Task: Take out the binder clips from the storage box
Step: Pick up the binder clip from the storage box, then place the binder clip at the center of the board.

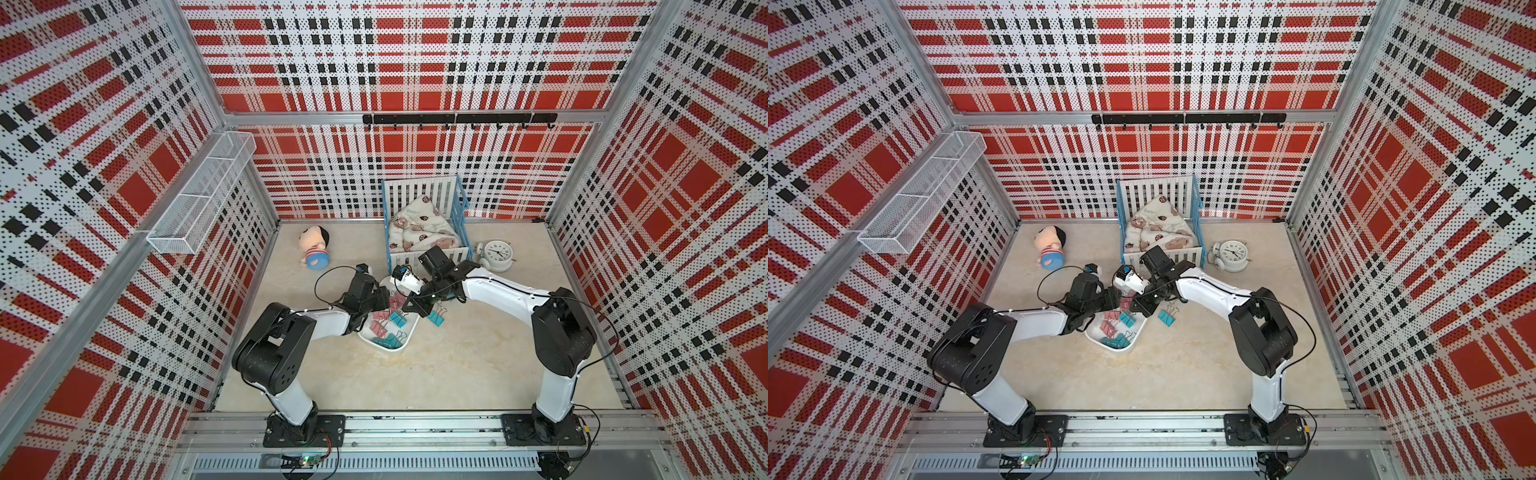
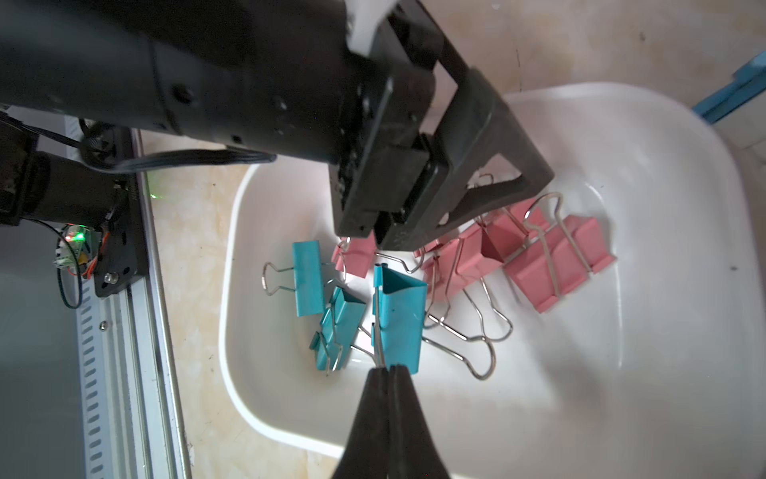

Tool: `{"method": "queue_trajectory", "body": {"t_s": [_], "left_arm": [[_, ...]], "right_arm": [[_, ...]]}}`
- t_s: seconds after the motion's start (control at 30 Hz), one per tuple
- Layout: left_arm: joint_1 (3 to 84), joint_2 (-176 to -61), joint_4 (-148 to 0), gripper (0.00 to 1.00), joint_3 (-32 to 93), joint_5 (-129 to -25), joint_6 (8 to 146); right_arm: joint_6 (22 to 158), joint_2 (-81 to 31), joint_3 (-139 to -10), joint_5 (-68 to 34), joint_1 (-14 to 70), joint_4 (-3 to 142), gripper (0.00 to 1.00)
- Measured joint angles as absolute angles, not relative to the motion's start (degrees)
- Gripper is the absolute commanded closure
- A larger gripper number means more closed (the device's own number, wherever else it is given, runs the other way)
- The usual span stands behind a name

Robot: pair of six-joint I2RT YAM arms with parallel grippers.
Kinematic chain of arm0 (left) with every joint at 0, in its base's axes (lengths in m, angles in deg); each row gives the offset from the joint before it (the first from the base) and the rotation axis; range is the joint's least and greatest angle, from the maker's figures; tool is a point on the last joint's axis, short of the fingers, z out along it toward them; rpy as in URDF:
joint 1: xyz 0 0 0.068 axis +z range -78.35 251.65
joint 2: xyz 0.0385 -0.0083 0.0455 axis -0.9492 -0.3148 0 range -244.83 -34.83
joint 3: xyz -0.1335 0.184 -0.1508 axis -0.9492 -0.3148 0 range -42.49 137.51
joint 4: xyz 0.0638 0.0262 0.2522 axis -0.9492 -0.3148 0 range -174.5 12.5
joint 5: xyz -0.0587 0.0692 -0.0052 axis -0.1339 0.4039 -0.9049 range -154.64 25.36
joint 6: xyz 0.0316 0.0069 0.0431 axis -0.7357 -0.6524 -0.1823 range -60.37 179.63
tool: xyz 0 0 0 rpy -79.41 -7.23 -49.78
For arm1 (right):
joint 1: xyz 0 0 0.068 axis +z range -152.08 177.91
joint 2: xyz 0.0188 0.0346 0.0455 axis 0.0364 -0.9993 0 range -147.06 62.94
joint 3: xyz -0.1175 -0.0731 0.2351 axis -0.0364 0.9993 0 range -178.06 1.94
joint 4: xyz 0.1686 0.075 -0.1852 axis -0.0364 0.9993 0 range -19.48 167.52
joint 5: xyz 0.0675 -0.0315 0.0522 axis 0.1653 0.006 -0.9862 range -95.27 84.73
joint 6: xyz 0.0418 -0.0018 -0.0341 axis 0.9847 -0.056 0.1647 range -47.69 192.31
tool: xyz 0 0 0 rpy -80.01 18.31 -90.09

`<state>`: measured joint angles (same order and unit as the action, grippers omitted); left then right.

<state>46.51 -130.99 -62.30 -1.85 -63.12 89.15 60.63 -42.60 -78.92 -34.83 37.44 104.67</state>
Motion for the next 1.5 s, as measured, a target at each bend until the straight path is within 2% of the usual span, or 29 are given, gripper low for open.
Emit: {"method": "queue_trajectory", "body": {"t_s": [0.27, 0.67, 1.0, 1.5], "left_arm": [[46.5, -131.0, -62.3, 0.32, -1.8, -63.1, 89.1], [46.5, -131.0, -62.3, 0.32, -1.8, -63.2, 89.1], [46.5, -131.0, -62.3, 0.32, -1.8, -63.4, 89.1], [46.4, -131.0, -62.3, 0.32, -1.8, -64.0, 89.1]], "right_arm": [[60.8, -37.6, -78.5, -33.8, 34.8, 104.5, 1.0], [63.5, -27.1, -68.2, -31.8, 19.1, 103.2, 1.0], [66.9, -25.2, -61.1, -33.0, 9.4, 101.2, 1.0], [69.7, -25.8, -56.3, -34.9, 5.3, 98.7, 0.99]]}}
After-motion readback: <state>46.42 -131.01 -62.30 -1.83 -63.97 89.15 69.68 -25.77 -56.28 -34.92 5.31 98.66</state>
